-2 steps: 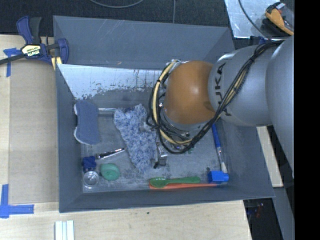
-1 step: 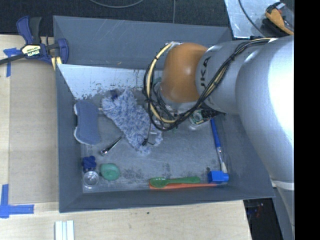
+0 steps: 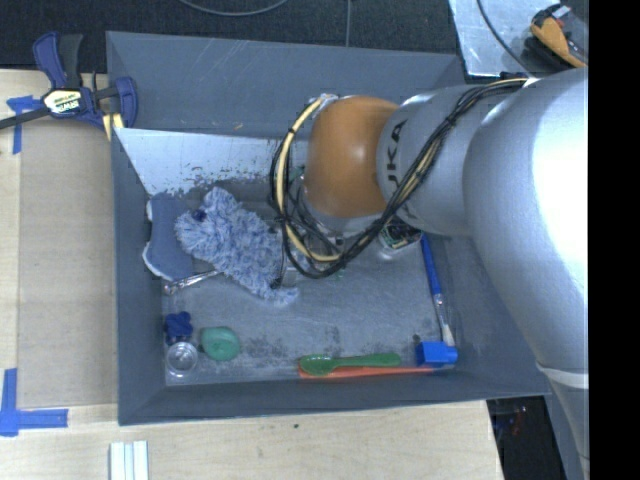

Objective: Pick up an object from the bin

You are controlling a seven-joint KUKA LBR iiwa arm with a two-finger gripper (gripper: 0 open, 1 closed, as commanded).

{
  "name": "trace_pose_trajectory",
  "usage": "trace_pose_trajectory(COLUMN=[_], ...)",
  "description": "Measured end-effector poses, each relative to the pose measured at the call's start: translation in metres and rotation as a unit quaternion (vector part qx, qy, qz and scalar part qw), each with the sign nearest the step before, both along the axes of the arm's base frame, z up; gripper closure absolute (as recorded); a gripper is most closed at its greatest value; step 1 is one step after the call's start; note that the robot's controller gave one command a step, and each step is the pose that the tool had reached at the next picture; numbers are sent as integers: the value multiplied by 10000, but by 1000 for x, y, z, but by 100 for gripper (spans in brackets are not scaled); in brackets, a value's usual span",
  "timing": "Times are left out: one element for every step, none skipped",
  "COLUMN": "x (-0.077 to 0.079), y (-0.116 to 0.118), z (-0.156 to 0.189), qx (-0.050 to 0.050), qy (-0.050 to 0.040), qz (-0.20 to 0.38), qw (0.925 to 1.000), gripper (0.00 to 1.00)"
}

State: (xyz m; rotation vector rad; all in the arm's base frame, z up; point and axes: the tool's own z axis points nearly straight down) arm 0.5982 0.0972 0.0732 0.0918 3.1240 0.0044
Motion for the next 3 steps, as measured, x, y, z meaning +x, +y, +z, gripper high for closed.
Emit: trace_pose_trajectory(x=[0, -2, -3], y=[0, 0, -1], z=[0, 11, 49], qx=[-1, -4, -7], qy=[0, 26, 50], qz=[2, 3, 4], qw=[10000, 10000, 10000], gripper=[100, 100, 100])
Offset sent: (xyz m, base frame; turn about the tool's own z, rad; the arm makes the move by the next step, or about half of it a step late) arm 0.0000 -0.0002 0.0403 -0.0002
